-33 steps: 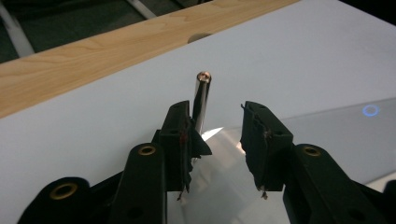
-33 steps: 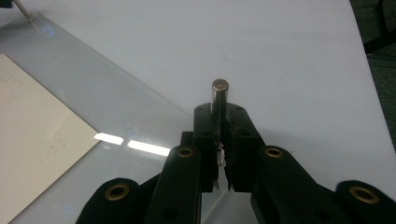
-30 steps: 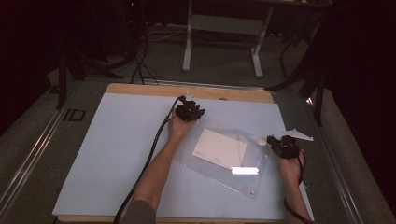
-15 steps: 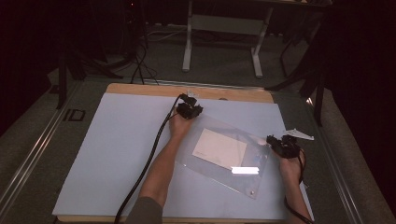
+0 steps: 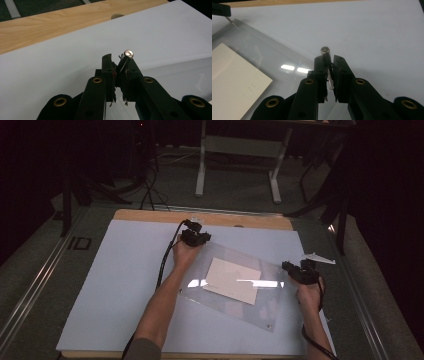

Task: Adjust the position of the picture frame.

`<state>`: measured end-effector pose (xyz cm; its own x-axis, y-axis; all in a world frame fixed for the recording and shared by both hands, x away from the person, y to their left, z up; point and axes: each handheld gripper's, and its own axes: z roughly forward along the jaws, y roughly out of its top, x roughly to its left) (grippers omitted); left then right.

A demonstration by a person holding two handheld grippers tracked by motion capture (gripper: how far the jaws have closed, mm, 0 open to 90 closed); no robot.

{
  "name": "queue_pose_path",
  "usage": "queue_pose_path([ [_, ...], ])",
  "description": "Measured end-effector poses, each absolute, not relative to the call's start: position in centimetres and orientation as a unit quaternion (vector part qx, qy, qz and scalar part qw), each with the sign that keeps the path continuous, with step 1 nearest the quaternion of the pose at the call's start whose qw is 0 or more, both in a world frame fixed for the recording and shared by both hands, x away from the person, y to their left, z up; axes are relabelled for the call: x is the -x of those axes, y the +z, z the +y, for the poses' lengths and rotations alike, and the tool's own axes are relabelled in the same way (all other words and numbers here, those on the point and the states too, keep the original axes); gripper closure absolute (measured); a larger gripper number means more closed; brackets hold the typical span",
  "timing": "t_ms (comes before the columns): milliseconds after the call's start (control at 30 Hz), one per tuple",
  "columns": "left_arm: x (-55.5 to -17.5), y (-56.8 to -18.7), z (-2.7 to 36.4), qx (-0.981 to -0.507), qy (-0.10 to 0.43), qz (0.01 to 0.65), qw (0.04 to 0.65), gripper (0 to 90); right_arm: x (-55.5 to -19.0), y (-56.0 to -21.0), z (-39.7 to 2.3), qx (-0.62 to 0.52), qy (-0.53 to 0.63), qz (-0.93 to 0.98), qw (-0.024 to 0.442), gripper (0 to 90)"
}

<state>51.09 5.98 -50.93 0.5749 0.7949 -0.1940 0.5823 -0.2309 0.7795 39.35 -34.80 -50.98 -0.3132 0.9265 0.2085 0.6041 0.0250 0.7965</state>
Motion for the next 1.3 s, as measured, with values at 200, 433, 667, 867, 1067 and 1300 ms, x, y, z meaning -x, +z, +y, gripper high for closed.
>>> queue_pose_path([
  [200, -50.3, -49.8, 8.4, -0.766, 0.127, 0.455, 0.436, 82.1, -40.3, -50.4, -33.4, -0.547, 0.435, 0.694, 0.173, 82.2],
  [433, -48.8, -49.5, 11.8, -0.749, 0.128, 0.477, 0.441, 81.5, -41.8, -49.7, -30.8, -0.534, 0.438, 0.706, 0.157, 81.8],
  [667, -47.0, -49.8, 15.6, -0.737, 0.139, 0.504, 0.429, 81.6, -43.2, -49.7, -27.5, -0.517, 0.435, 0.725, 0.135, 81.7],
  [867, -45.2, -50.0, 18.3, -0.72, 0.15, 0.531, 0.42, 81.7, -44.3, -50.1, -24.6, -0.502, 0.436, 0.738, 0.119, 81.7],
  [1067, -43.5, -50.8, 20.2, -0.706, 0.149, 0.552, 0.417, 81.7, -45.0, -49.8, -22.3, -0.48, 0.426, 0.758, 0.115, 81.6],
  [1300, -42.8, -50.7, 20.7, -0.702, 0.159, 0.562, 0.407, 81.6, -45.4, -49.6, -21.3, -0.472, 0.423, 0.765, 0.116, 81.3],
])
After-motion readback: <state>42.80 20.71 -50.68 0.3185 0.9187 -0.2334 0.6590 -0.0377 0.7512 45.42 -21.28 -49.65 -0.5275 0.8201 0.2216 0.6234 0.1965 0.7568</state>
